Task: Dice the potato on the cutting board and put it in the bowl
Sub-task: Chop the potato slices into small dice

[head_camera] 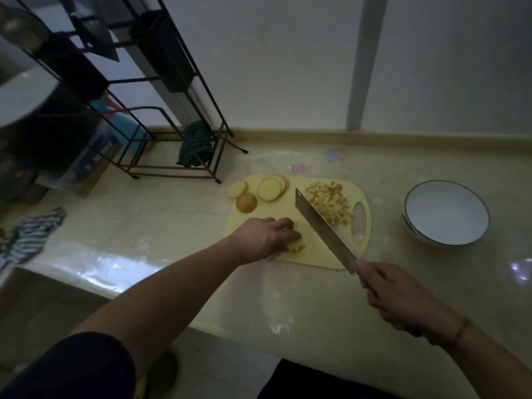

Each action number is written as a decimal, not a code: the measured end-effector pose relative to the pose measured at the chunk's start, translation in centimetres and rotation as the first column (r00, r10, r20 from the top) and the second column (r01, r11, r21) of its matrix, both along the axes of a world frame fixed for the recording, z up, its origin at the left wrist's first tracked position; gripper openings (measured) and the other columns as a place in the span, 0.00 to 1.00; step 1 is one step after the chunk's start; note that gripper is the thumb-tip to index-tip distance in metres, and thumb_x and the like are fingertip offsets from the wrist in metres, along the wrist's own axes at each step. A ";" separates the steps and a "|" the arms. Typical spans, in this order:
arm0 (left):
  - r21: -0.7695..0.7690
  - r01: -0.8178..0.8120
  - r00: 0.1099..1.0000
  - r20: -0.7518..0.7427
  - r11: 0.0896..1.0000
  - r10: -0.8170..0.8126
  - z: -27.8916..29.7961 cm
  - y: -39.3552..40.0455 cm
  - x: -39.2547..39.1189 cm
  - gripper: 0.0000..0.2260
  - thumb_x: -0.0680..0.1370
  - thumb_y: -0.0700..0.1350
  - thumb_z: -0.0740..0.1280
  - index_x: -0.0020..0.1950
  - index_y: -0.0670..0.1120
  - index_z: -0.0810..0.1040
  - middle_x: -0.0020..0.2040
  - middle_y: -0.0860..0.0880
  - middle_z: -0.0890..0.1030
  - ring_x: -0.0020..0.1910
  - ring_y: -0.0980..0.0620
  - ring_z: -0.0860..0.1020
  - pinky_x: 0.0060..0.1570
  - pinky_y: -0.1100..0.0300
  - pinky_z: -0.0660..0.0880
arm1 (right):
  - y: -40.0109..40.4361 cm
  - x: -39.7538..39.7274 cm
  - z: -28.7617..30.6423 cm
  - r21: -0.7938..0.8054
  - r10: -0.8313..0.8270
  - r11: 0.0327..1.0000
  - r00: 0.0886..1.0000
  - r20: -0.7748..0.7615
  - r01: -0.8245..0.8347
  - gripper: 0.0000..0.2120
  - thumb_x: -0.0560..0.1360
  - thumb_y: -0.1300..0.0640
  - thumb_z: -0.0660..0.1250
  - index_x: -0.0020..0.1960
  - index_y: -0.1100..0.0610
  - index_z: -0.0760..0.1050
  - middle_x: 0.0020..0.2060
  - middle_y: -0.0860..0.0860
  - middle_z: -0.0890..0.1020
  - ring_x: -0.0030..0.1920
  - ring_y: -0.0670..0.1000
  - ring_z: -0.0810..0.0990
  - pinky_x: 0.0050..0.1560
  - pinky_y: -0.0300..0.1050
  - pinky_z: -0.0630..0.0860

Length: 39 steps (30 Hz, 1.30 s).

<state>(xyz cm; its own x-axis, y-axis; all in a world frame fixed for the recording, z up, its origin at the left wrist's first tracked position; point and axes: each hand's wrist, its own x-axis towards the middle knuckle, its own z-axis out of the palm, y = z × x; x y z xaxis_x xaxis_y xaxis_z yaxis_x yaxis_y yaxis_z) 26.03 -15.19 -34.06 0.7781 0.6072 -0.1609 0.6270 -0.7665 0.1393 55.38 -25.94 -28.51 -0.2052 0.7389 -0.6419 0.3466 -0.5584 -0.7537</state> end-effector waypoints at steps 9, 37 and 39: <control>-0.079 -0.610 0.787 0.054 0.789 0.614 -0.6 -3.0 0.7 0.20 0.82 0.51 0.63 0.72 0.45 0.72 0.66 0.43 0.72 0.53 0.41 0.79 0.45 0.50 0.78 | 0.3 -1.6 -0.4 0.058 -0.001 0.998 0.999 0.050 -0.002 0.24 0.76 0.34 0.56 0.40 0.56 0.69 0.25 0.49 0.69 0.21 0.49 0.61 0.23 0.38 0.60; -0.258 -0.714 0.660 0.062 0.651 0.749 0.1 -3.2 1.5 0.29 0.78 0.56 0.69 0.75 0.44 0.69 0.66 0.47 0.70 0.61 0.46 0.75 0.59 0.52 0.74 | 0.8 -5.4 -0.1 0.143 0.129 0.976 0.963 0.237 -0.166 0.23 0.79 0.37 0.53 0.41 0.57 0.67 0.33 0.56 0.71 0.21 0.48 0.65 0.20 0.36 0.62; -0.248 -0.709 0.657 0.107 0.660 0.746 -0.1 -3.5 1.0 0.30 0.79 0.57 0.67 0.76 0.45 0.66 0.69 0.48 0.70 0.64 0.46 0.74 0.61 0.54 0.72 | 0.6 -5.3 -0.2 0.140 0.121 0.978 0.965 0.232 -0.156 0.23 0.79 0.37 0.53 0.42 0.57 0.67 0.33 0.56 0.71 0.22 0.49 0.65 0.21 0.37 0.63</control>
<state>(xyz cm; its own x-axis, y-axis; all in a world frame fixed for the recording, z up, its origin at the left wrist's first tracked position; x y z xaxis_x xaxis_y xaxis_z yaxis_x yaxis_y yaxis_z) 27.07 -18.72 -34.11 0.1219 0.9672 -0.2227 0.9200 -0.0258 0.3912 50.03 -25.37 -28.67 -0.1786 0.8076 -0.5621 0.5801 -0.3750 -0.7231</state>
